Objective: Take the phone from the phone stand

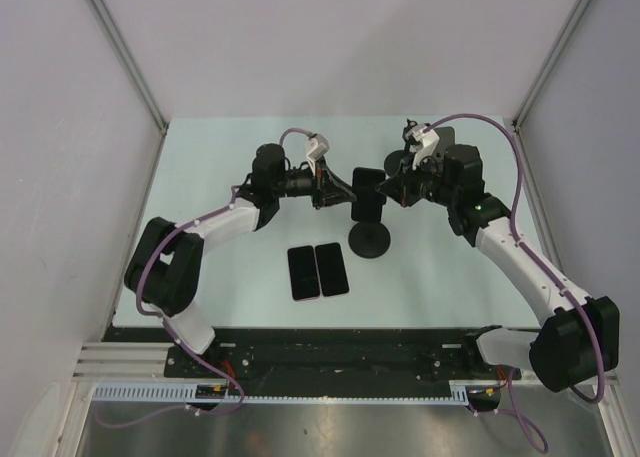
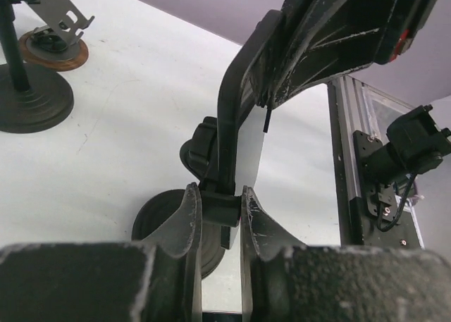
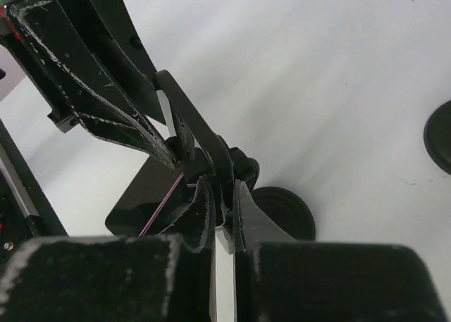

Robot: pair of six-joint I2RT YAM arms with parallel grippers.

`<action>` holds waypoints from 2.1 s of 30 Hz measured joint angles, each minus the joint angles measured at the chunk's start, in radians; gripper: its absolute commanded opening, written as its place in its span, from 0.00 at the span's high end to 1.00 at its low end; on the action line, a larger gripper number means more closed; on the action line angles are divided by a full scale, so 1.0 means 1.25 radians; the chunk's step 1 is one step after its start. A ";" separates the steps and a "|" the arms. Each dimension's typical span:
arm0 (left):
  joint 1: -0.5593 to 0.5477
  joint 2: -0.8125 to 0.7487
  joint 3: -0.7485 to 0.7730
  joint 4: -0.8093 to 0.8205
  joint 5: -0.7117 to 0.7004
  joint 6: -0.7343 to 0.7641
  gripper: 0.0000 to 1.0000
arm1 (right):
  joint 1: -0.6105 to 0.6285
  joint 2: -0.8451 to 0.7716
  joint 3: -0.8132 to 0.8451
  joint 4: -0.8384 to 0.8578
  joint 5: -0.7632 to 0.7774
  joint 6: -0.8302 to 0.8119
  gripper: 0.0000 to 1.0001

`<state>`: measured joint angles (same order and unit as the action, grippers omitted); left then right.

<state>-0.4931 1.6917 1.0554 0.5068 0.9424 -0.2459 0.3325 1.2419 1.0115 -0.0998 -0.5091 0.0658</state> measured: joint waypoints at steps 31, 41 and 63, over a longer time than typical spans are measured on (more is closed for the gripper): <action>-0.165 -0.125 -0.086 -0.038 -0.441 -0.076 0.99 | 0.282 0.010 -0.001 0.065 0.677 0.050 0.00; -0.166 -0.130 -0.088 -0.042 -0.469 -0.075 1.00 | 0.278 0.050 -0.001 0.119 0.681 0.042 0.33; -0.116 -0.130 -0.093 -0.041 -0.317 -0.042 0.99 | 0.096 0.042 0.001 0.089 0.208 0.028 1.00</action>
<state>-0.6384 1.5291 0.9394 0.4561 0.5457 -0.2977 0.4519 1.2945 1.0122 0.0116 -0.2493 0.1009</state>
